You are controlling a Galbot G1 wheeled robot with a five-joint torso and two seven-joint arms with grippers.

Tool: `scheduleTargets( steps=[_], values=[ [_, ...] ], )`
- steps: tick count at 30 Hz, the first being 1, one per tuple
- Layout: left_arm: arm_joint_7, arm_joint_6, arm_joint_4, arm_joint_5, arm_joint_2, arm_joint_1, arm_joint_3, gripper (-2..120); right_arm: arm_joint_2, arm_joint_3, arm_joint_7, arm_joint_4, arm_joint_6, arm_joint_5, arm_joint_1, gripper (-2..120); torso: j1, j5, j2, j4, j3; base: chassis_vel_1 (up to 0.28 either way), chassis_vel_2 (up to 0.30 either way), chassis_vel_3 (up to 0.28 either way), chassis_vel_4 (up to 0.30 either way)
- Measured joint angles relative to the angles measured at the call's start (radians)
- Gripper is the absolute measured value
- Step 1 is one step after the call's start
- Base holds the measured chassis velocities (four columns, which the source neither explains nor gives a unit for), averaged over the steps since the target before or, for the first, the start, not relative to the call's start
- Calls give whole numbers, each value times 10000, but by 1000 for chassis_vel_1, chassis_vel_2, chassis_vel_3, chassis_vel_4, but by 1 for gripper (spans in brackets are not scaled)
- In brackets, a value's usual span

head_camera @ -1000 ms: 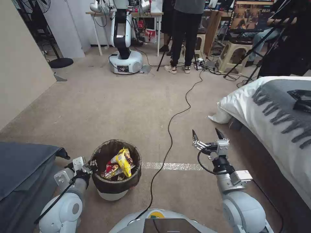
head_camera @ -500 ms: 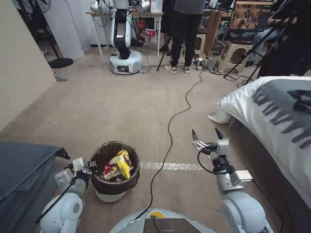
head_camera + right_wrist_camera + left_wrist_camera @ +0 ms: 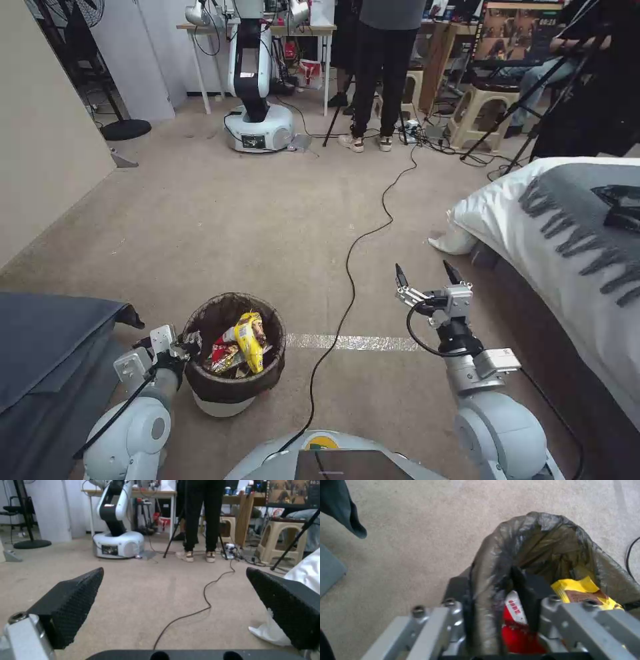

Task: Pick up the trash bin, then pick up the garbage from the floor and place it into the trash bin.

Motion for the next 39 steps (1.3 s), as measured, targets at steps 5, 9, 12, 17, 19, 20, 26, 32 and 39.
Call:
scheduleTargets(
  steps=[5,9,12,17,19,20,26,32,39],
  values=[
    [17,30,-32,59,5,1,-5,48,-2,11,0,0,0,8,3,100,0,0,0,-1,0,0,0,0,0],
    [17,42,-76,124,22,-1,-27,59,0,12,0,-2,-7,15,40,100,0,0,0,0,0,0,0,0,0],
    [13,46,-114,196,38,-21,-48,75,4,12,1,-15,-12,17,48,100,0,0,0,0,0,0,0,0,0],
    [4,51,-141,231,44,-18,-53,92,10,13,4,-34,-11,18,41,100,0,-1,0,-1,0,0,0,0,0],
    [4,51,-148,244,43,-16,-53,97,9,14,4,-37,-9,19,40,100,0,-1,0,0,0,0,0,0,0],
    [4,52,-158,256,43,-16,-53,99,8,16,4,-37,-8,21,39,100,0,-1,0,-1,0,0,0,0,0],
    [-8,77,-284,348,44,-37,-67,100,3,22,14,-38,-6,33,37,100,1,-1,0,-1,0,0,0,0,0],
    [-24,126,-462,401,58,-80,-115,100,20,8,21,-30,-6,37,45,100,1,-1,0,-1,0,0,0,0,0],
    [-35,148,-588,459,64,-62,-185,100,23,-3,26,11,-12,38,41,100,1,-1,0,0,0,0,0,0,0]
  ],
)
